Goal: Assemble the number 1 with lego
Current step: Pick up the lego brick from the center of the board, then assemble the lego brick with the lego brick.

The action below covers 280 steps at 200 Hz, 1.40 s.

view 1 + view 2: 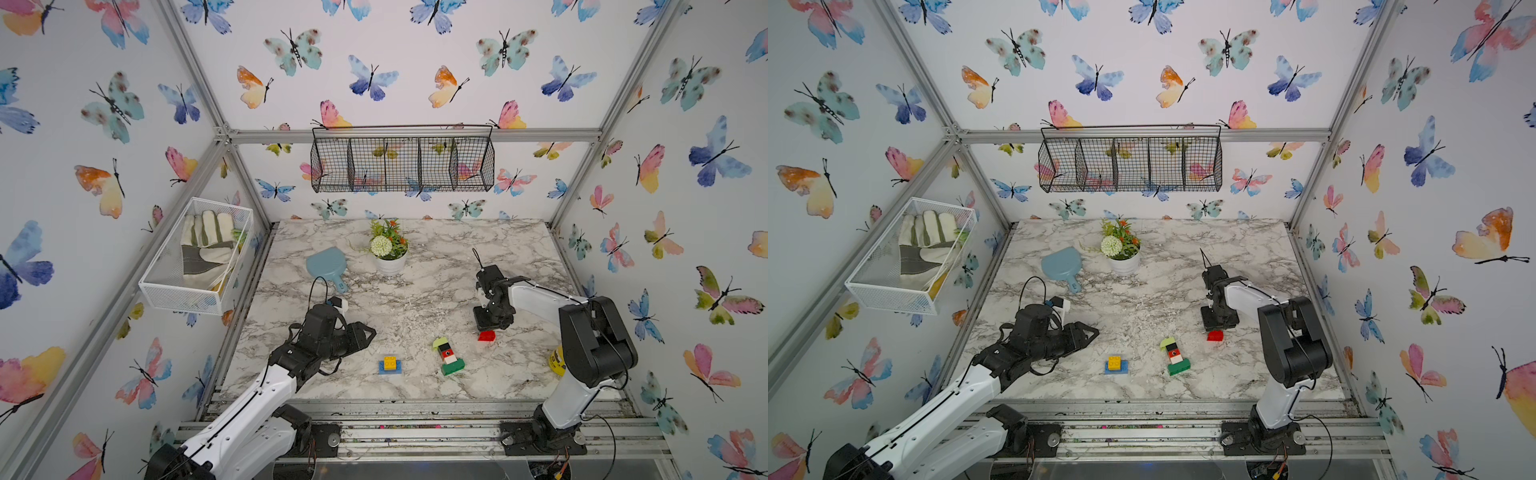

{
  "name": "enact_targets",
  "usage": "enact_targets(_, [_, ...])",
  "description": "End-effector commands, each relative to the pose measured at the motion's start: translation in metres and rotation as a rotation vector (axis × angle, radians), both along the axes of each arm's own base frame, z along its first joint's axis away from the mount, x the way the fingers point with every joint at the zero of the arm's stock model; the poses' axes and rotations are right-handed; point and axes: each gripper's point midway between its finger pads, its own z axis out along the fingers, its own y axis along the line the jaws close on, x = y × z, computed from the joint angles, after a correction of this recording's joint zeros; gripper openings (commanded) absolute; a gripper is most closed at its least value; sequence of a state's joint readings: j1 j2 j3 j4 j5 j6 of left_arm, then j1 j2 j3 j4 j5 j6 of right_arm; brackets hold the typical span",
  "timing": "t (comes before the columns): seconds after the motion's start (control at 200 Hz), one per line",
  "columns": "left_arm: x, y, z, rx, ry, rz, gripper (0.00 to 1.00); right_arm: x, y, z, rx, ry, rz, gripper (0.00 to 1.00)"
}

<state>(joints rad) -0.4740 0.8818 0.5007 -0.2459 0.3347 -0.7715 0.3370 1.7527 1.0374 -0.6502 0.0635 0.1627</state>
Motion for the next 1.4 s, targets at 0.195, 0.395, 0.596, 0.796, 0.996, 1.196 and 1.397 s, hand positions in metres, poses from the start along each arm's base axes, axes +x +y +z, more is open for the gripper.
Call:
enact_targets(0.195, [0.001,0.001,0.000,-0.003,0.002,0.006,0.52,0.010,-0.008,0.000,-0.060,-0.008,0.021,0.52])
enact_targets(0.395, [0.001,0.000,-0.003,0.000,0.010,0.001,0.52,0.012,-0.005,0.004,-0.043,-0.024,0.023,0.43])
enact_targets(0.596, [0.001,0.001,-0.007,0.005,0.021,0.009,0.52,0.020,0.003,0.022,0.007,-0.086,0.041,0.29])
enact_targets(0.796, [0.002,0.012,-0.016,-0.004,0.052,0.077,0.52,0.041,0.024,0.093,0.129,-0.281,0.117,0.20])
enact_targets(0.996, [0.004,0.033,-0.027,-0.048,0.091,0.195,0.53,0.018,0.086,0.143,0.280,-0.343,0.339,0.14])
enact_targets(1.196, [-0.001,0.062,-0.041,-0.064,0.130,0.363,0.51,-0.056,0.181,0.151,0.365,-0.271,0.742,0.12])
enact_targets(1.397, [-0.012,0.090,-0.056,-0.056,0.164,0.517,0.49,-0.123,0.251,0.146,0.329,-0.209,1.090,0.11])
